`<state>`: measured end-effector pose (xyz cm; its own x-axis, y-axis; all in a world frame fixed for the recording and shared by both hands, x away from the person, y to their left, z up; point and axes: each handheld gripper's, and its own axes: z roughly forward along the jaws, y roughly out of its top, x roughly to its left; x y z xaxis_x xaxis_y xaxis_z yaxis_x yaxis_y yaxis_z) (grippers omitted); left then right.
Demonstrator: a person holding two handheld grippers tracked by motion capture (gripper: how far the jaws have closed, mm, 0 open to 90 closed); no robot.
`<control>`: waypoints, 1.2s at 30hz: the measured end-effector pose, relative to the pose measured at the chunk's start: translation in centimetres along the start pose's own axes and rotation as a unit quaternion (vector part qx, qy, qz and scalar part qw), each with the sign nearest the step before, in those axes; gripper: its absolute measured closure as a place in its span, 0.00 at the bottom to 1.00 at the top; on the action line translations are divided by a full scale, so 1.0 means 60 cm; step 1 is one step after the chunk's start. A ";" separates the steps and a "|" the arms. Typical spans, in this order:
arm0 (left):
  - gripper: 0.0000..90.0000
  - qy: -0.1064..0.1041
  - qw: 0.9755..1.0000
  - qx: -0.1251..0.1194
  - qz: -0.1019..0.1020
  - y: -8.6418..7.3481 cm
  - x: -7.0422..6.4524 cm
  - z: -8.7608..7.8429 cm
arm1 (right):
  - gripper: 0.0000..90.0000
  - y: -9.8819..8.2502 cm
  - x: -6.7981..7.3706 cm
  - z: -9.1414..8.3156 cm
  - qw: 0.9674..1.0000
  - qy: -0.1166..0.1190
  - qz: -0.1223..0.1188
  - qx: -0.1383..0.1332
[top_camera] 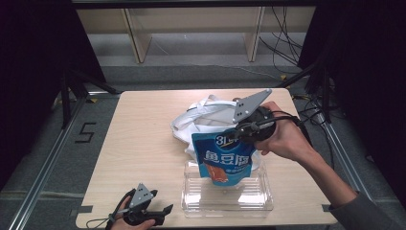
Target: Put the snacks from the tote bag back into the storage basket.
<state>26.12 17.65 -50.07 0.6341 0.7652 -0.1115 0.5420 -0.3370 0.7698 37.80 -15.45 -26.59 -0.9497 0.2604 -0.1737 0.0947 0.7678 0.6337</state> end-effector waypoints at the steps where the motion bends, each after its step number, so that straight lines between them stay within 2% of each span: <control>1: 0.26 0.000 1.000 0.001 0.001 0.000 0.000 0.000 | 1.00 -0.002 -0.001 0.002 1.000 -0.003 -0.001 -0.001; 2: 0.26 -0.005 1.000 -0.003 -0.004 0.000 -0.001 0.000 | 1.00 -0.004 -0.002 0.004 1.000 0.003 -0.001 -0.002; 6: 0.26 -0.004 1.000 -0.002 -0.004 0.000 -0.001 0.001 | 1.00 -0.011 -0.001 0.010 1.000 0.002 0.000 -0.002; 9: 0.26 0.000 1.000 0.002 -0.001 0.000 0.001 0.000 | 1.00 -0.016 0.003 0.014 1.000 0.000 0.017 0.003; 10: 0.26 -0.003 1.000 0.001 0.000 0.000 0.001 0.000 | 1.00 -0.018 0.001 0.016 1.000 0.003 0.007 0.001; 16: 0.26 0.001 1.000 0.004 0.002 0.000 0.002 0.000 | 1.00 -0.031 0.004 0.028 1.000 0.005 0.002 0.002; 21: 0.26 0.002 1.000 0.003 0.002 0.000 0.001 0.001 | 1.00 -0.039 0.011 0.026 1.000 0.013 0.002 -0.010; 25: 0.26 0.002 1.000 0.004 0.003 0.000 0.001 0.001 | 1.00 -0.044 0.012 0.025 1.000 0.008 0.005 -0.010; 28: 0.26 -0.002 1.000 -0.002 -0.004 0.000 0.000 0.001 | 1.00 -0.051 0.012 0.022 1.000 0.011 0.009 -0.016; 29: 0.26 0.002 1.000 0.004 0.004 0.000 0.002 0.000 | 1.00 -0.054 0.012 0.022 1.000 0.007 0.009 -0.020; 34: 0.26 0.000 1.000 0.003 0.003 0.000 0.002 -0.001 | 1.00 -0.059 0.014 0.022 0.999 0.014 0.010 -0.029; 36: 0.26 0.000 1.000 0.002 -0.002 -0.001 0.001 0.000 | 0.96 -0.061 0.016 0.021 0.999 0.015 0.013 -0.038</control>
<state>26.16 17.69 -50.12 0.6311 0.7671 -0.1150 0.5470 -0.3351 0.7672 36.92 -17.29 -30.00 -0.9560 0.2614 -0.1336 0.0981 0.7134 0.6939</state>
